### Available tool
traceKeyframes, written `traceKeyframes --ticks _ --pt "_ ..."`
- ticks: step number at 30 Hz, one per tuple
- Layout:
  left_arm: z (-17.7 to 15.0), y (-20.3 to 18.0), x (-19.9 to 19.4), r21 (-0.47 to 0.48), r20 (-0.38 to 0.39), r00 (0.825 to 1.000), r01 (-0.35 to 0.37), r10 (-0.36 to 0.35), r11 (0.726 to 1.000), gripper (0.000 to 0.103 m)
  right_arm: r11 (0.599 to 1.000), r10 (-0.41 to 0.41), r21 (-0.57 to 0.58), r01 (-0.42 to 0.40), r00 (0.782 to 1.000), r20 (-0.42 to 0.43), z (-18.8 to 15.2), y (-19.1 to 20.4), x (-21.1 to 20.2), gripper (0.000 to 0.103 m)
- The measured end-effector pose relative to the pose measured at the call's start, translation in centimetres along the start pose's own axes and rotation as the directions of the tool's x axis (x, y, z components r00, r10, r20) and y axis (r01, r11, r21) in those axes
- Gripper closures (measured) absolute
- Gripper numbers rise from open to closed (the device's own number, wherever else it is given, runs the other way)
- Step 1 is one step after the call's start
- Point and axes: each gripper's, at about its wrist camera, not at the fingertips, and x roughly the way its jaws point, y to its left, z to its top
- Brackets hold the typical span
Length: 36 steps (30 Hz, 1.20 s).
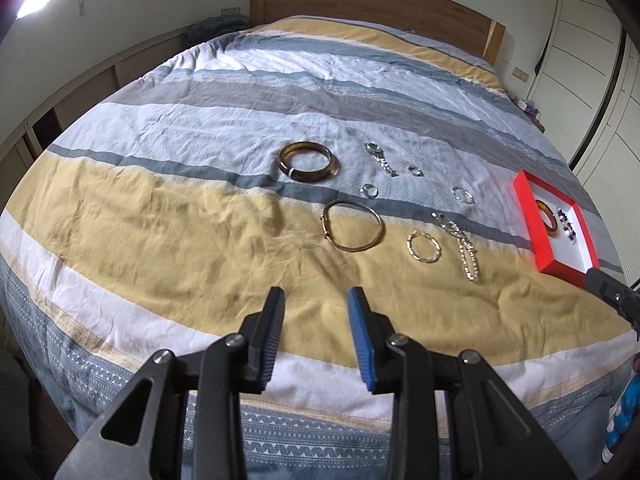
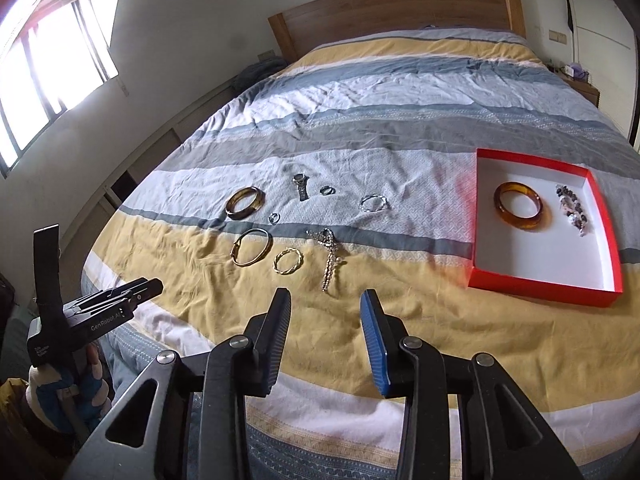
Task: Organize jewelry
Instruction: 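Withdraw both tools from the box and approach the remaining jewelry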
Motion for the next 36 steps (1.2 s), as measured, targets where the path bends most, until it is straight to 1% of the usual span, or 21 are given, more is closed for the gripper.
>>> traceKeyframes --ticks 7,13,23,36 --pt "0.2 1.7 2.9 -0.017 -0.041 0.999 -0.002 0.001 1.0 0.072 1.0 0.018 0.002 -0.018 0.998 -0.063 0.5 0.2 4.8 0.067" --pt "0.6 2.4 4.2 -0.029 -0.044 0.999 0.017 -0.018 0.999 0.072 1.0 0.029 0.001 -0.029 0.996 -0.087 1.0 0.4 7.3 0.067" --pt "1.5 1.8 5.2 -0.03 -0.041 0.998 0.05 -0.051 0.998 0.073 0.999 0.036 0.007 -0.035 0.995 -0.096 1.6 -0.3 9.5 0.067" --pt "1.9 1.0 7.2 -0.029 -0.066 0.996 0.054 -0.056 0.998 0.073 0.998 0.059 0.018 -0.058 0.992 -0.115 2.1 -1.3 12.0 0.07"
